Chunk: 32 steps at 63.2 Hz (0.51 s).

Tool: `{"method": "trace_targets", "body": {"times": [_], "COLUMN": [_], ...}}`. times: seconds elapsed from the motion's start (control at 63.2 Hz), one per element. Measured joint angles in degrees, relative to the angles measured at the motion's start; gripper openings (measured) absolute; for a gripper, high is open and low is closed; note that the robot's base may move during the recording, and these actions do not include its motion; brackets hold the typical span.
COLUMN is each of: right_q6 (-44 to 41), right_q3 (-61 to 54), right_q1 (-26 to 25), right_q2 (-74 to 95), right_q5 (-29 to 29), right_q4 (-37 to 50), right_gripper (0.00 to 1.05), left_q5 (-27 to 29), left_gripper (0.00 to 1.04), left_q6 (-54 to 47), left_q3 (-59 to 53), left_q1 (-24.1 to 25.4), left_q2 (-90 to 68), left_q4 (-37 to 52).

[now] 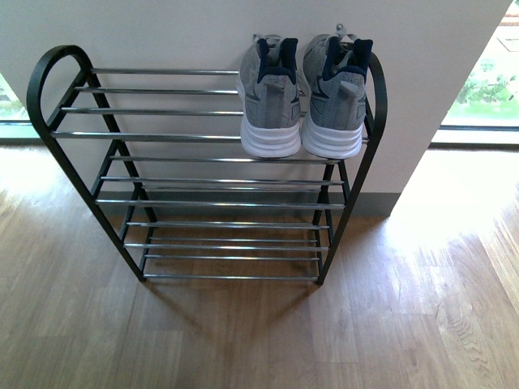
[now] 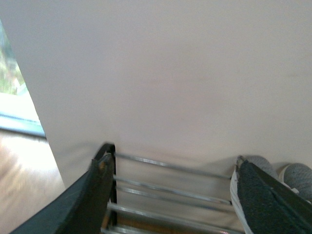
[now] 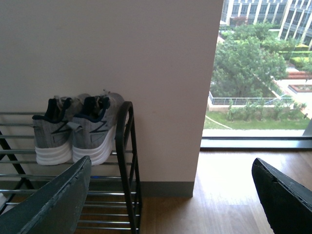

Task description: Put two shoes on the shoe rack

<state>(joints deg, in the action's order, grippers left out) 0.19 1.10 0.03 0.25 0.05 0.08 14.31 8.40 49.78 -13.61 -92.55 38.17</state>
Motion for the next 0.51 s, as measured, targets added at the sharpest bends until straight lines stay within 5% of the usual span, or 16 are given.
{"method": "trace_targets", "body": {"times": [0.142,0.396,0.507], "right_q6": [0.0,0.0,0.0], "right_q3": [0.0,0.0,0.0], "right_q1": [0.0,0.0,0.0], "right_q2": [0.0,0.0,0.0], "right_q5": [0.04,0.02,0.04], "right_q4": [0.0,0.0,0.0], "right_gripper": [0.95,0.95,0.95], "left_q5": [-2.8,-5.88,-7.32], "left_gripper": [0.48,0.05,0.01], "left_q6": [-5.25,-7.37,-7.56], "left_q3": [-12.57,-26.93,-30.97], "left_q1": [1.51,5.33,6.36], "left_q2": [5.6,15.1,18.99], "left_q4": [12.41,15.82,16.0]}}
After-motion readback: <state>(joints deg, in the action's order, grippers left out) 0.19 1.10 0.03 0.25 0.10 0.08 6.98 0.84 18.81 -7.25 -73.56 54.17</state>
